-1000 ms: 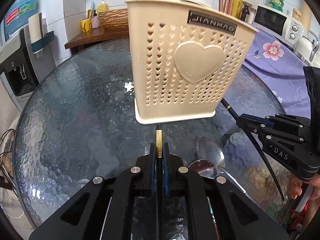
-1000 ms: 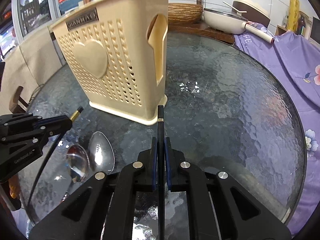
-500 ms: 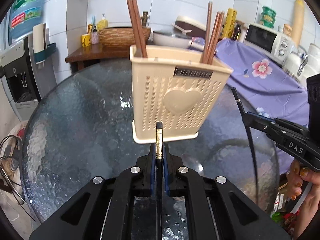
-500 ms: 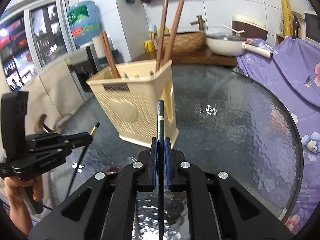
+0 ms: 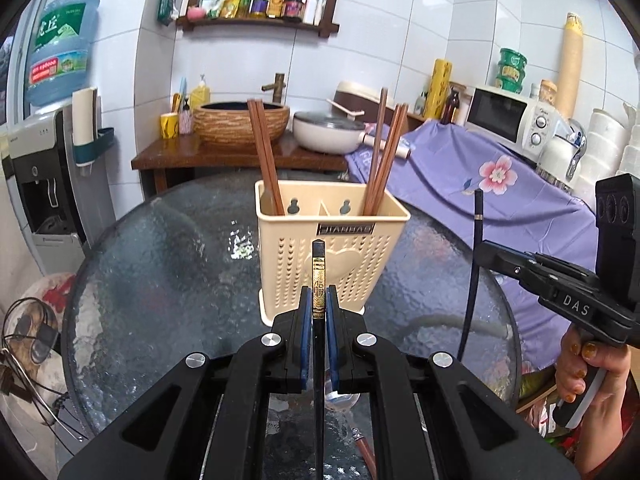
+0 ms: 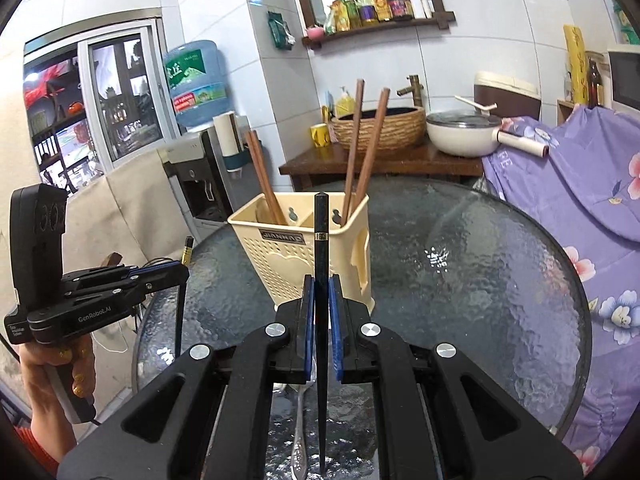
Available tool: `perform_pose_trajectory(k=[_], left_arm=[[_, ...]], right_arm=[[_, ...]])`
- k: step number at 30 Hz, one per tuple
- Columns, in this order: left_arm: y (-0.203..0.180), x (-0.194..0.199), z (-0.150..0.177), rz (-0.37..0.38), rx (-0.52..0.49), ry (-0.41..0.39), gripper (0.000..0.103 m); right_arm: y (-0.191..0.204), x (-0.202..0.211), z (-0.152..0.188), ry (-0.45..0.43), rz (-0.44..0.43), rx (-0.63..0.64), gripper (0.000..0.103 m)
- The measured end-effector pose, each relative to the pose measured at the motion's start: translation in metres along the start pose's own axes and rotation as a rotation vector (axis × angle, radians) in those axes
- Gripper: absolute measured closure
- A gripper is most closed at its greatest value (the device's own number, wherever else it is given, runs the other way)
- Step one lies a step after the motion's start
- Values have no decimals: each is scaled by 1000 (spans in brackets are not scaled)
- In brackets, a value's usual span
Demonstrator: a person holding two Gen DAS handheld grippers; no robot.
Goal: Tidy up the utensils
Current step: 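Carry and lower the black chopstick into the holder with the left tool while the right tool does likewise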
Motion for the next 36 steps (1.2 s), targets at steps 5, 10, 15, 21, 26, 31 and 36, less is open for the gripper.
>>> perform_pose_trajectory(k=[5, 10, 15, 21, 26, 31, 36], left_arm=[[-4, 9, -9, 3, -5, -29, 96], [-5, 18, -17, 12, 2, -54, 96], [-6, 24, -29, 11, -5, -83, 96], [-9, 26, -45, 21, -17, -109, 96], [-6, 26, -64, 24, -25, -130, 96], [-7, 26, -87, 42, -22, -152, 96], [-13, 30, -130, 75, -33, -191, 96]], right_arm=[[9, 7, -6, -18, -12, 23, 95], [14, 10, -13, -31, -24, 37, 95], [22, 10, -26, -45, -40, 53, 95], [32, 3, -41, -41, -61, 81, 95], [35, -4, -57, -33, -85, 76, 95], [39, -7, -80, -35, -122, 53, 95], [40, -13, -124, -66, -128, 42, 95]])
Point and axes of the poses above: each gripper's, at about its wrist camera, not at the fingertips, and x roughly against the way its jaws point, y to its left, z to its underside, the point moved 6 cm from there along -x, roughly the way its jaws point, and after that the axes turned 15 degrees about -y, right-handed, at the moved point
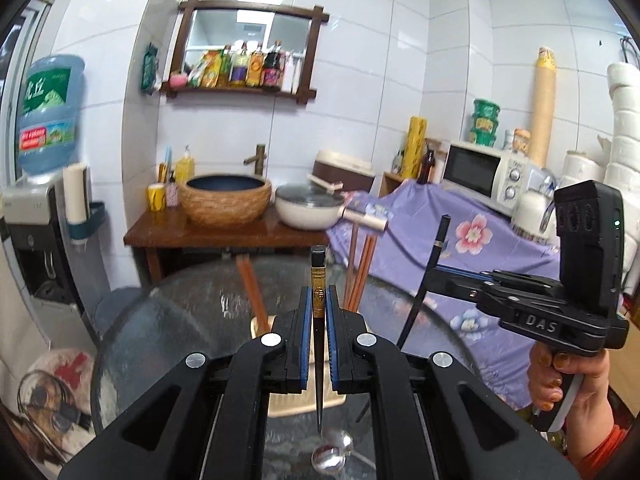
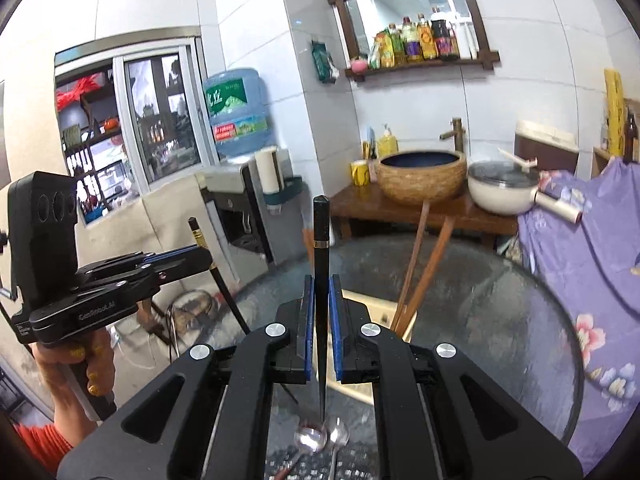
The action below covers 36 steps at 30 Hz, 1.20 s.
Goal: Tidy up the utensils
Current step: 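Carry and lower the black chopstick into the holder with the left tool while the right tool does likewise, then open the left tool to release its chopstick while the right tool releases its chopstick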
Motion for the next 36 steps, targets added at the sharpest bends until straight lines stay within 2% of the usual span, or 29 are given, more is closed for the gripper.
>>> perform_pose_trajectory(k=[6, 11, 13, 19, 25, 33, 36], left_arm=[[3, -18, -57, -36, -14, -54, 96], [9, -47, -72, -90, -13, -56, 96], [12, -59, -64, -105, -10, -40, 96], [23, -82, -13, -135, 6, 32, 96], [27, -97, 34, -133, 25, 107, 96], [30, -110, 68, -144, 24, 162, 96], [32, -110, 71, -163, 3, 143, 96]], right_arm=[[-2, -15, -60, -53, 23, 3, 95], [-6, -34, -84, -89, 105, 54, 95], [-10, -43, -80, -80, 120, 53, 95], [-28, -72, -26, -3, 169, 56, 95], [-41, -85, 16, 50, 188, 34, 95], [-49, -94, 43, 77, 200, 30, 95], [-52, -97, 51, 86, 201, 19, 95]])
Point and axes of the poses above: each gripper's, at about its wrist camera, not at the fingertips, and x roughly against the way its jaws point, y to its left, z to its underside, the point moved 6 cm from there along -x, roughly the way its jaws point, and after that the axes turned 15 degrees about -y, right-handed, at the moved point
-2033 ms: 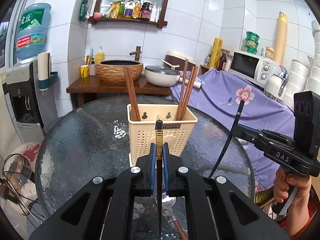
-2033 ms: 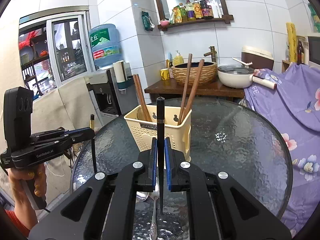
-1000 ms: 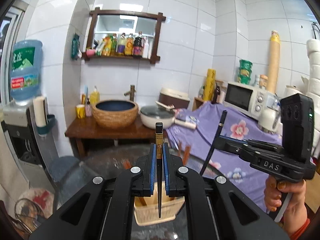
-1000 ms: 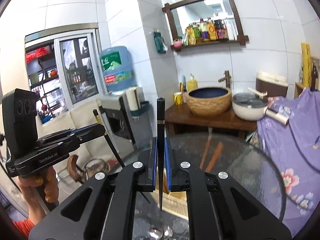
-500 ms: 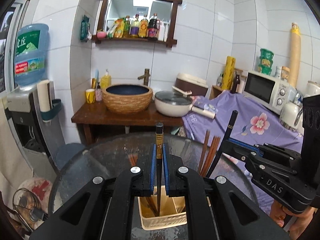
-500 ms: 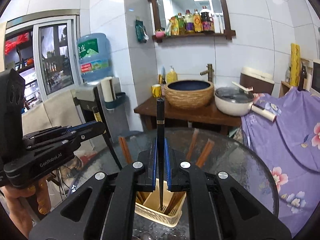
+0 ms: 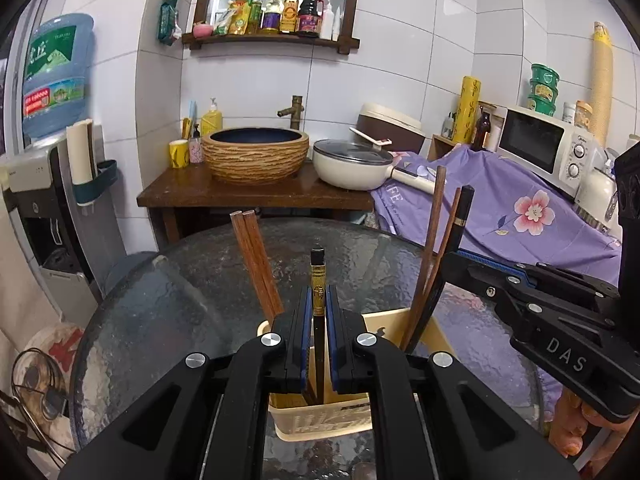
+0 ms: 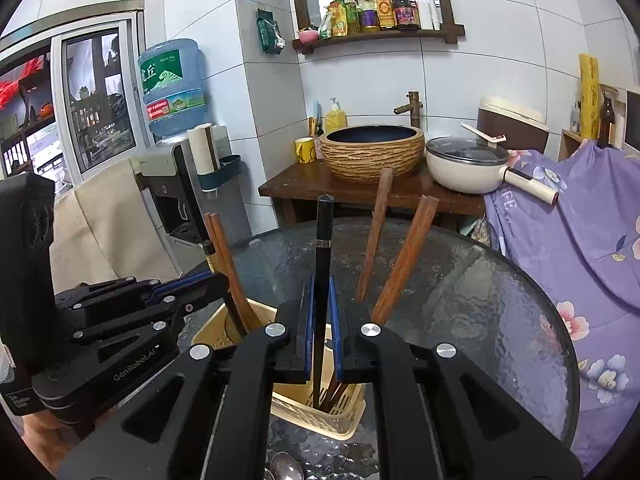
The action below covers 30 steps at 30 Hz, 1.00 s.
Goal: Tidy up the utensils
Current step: 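Open the left tool to release its chopstick while the right tool releases its chopstick, then move both open tools back down toward the metal spoons on the table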
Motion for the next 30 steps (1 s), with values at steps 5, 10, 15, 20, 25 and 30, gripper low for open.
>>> perform_pose_trajectory(k=[5, 10, 15, 20, 25, 30], left_arm=[[-5, 3, -2, 28, 10, 2, 92], [-10, 24, -4, 24, -2, -54, 50], [-8, 48, 14, 17, -9, -64, 25], [-2, 62, 54, 7, -21, 4, 19], [0, 70, 108, -4, -41, 110, 18], [-14, 74, 163, 14, -84, 218, 18]], right_arm=[[0, 0, 1, -15, -9, 5, 94], [1, 19, 1, -71, 14, 30, 55], [3, 40, 18, -45, 2, 55, 55], [4, 56, 51, -4, 2, 108, 55], [-7, 63, 90, 57, 27, 109, 55], [-23, 69, 132, 121, 65, 90, 55]])
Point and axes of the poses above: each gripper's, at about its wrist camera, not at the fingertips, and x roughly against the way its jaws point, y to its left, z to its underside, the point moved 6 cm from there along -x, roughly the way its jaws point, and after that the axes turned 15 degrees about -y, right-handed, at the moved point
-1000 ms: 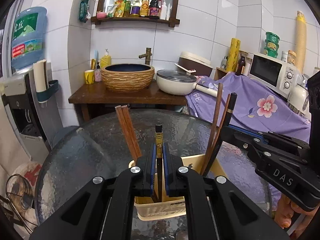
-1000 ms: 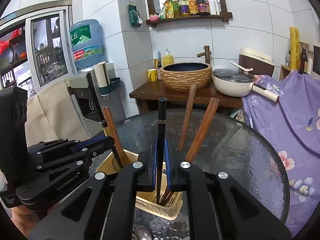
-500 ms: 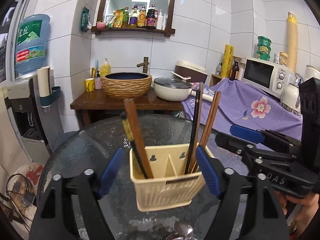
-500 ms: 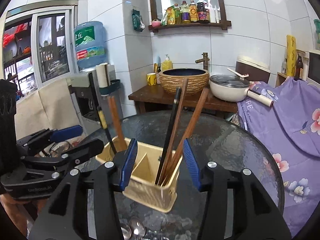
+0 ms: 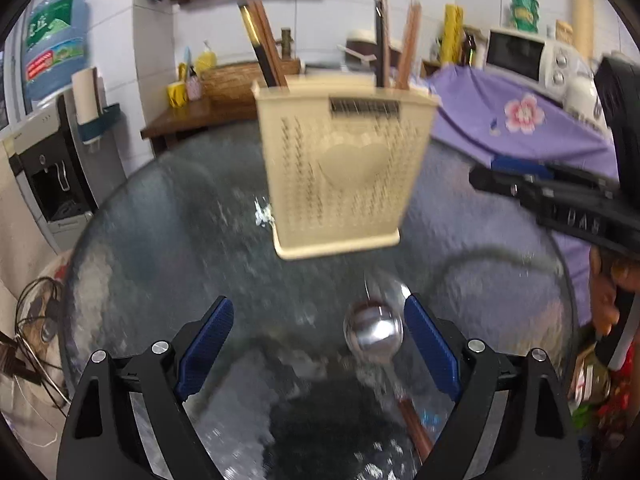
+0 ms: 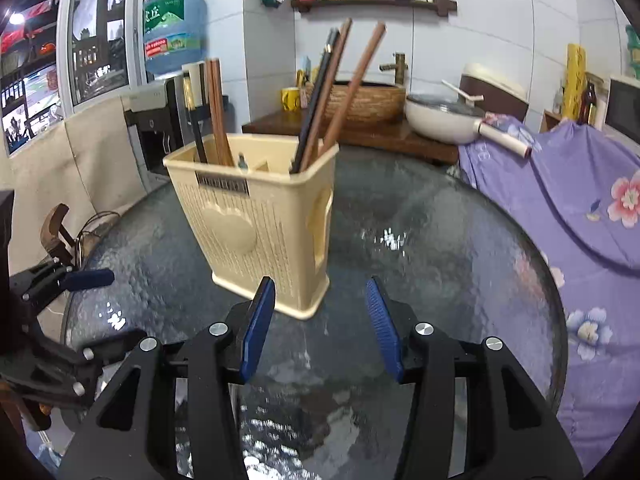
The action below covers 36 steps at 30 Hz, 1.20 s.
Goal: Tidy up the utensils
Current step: 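Move both open tools back down toward the metal spoons on the table, then grasp the wooden-handled spoon with the left tool while the right tool grasps a metal spoon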
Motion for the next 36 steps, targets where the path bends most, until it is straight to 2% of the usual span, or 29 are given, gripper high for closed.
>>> perform_pose_trajectory(k=[3, 8, 11, 17, 22, 25, 30, 36], left_arm=[[-15, -9, 26, 23, -15, 64, 18], [-29, -20, 44, 20, -49, 106, 24], [-34, -29, 51, -2, -83, 131, 32], [-34, -38, 46, -23, -73, 132, 37], [-34, -46, 39, -13, -43, 144, 53], [-34, -49, 37, -12, -39, 146, 57], [-33, -44, 39, 15, -33, 150, 57], [0, -34, 43, -22, -1, 154, 57]], right_arm=[[-5, 0, 18, 31, 5, -26, 55], [-16, 6, 39, 59, 26, -72, 55], [-19, 10, 45, 66, 35, -76, 55], [-20, 15, 51, 72, 37, -93, 54], [-19, 14, 56, 84, 41, -94, 54], [-16, 12, 59, 97, 39, -88, 54], [-8, 8, 63, 127, 20, -67, 54], [27, -8, 77, 211, -77, -22, 55]])
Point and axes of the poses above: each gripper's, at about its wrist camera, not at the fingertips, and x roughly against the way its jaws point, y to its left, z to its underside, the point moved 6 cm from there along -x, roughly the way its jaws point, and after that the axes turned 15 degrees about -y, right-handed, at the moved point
